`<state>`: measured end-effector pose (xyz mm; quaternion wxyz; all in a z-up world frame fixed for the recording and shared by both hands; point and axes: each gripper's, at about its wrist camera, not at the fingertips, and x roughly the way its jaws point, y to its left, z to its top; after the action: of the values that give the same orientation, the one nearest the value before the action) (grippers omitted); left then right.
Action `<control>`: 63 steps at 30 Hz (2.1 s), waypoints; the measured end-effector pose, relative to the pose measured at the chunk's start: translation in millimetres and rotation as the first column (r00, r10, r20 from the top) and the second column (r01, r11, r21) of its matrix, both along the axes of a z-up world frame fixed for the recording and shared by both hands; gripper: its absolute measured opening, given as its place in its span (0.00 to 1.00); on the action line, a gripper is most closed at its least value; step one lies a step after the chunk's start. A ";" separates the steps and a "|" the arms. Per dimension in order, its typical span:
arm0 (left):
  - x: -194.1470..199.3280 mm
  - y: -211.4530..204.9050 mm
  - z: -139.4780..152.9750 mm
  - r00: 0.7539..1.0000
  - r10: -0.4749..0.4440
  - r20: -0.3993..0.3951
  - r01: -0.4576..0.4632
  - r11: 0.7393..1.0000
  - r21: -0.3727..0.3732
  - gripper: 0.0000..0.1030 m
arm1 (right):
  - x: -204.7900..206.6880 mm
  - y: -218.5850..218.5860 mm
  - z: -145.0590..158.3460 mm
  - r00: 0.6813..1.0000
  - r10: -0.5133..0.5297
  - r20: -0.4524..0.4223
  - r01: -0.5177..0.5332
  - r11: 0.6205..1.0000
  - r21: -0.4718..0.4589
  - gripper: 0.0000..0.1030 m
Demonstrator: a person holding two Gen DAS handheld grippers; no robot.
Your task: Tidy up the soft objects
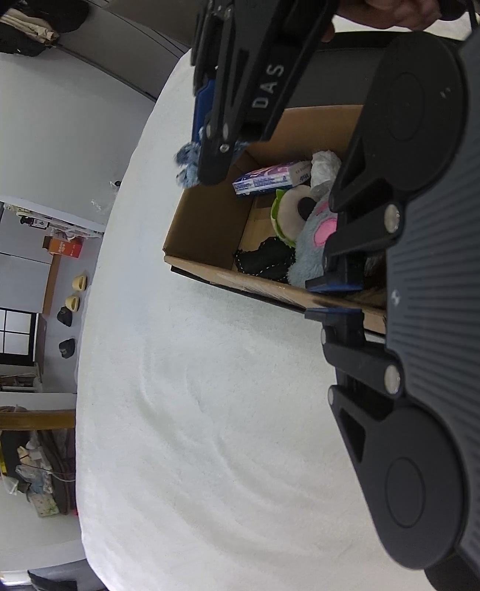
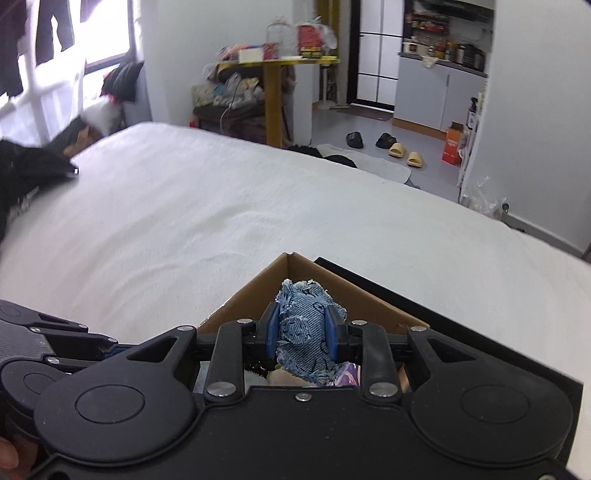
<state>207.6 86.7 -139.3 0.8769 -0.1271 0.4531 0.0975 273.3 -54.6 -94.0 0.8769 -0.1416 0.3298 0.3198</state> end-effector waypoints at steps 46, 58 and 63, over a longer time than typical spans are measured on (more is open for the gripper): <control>-36.9 -41.5 88.7 0.973 -0.220 0.068 0.214 0.973 0.085 0.56 | -80.6 -133.6 57.4 0.886 -0.453 -0.102 0.465 0.865 0.189 0.78; -70.9 -70.1 118.4 0.956 -0.270 0.112 0.256 0.958 0.129 0.72 | -119.4 -174.2 82.0 0.842 -0.526 -0.121 0.537 0.792 0.290 1.00; -87.3 -72.3 132.7 0.953 -0.269 0.139 0.248 0.957 0.150 0.78 | -134.8 -186.3 86.6 0.830 -0.542 -0.135 0.553 0.766 0.327 1.00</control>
<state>120.3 14.4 -6.6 0.9217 -0.0160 0.3877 0.0012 138.6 -241.0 -7.4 0.9370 0.1251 0.3083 0.1063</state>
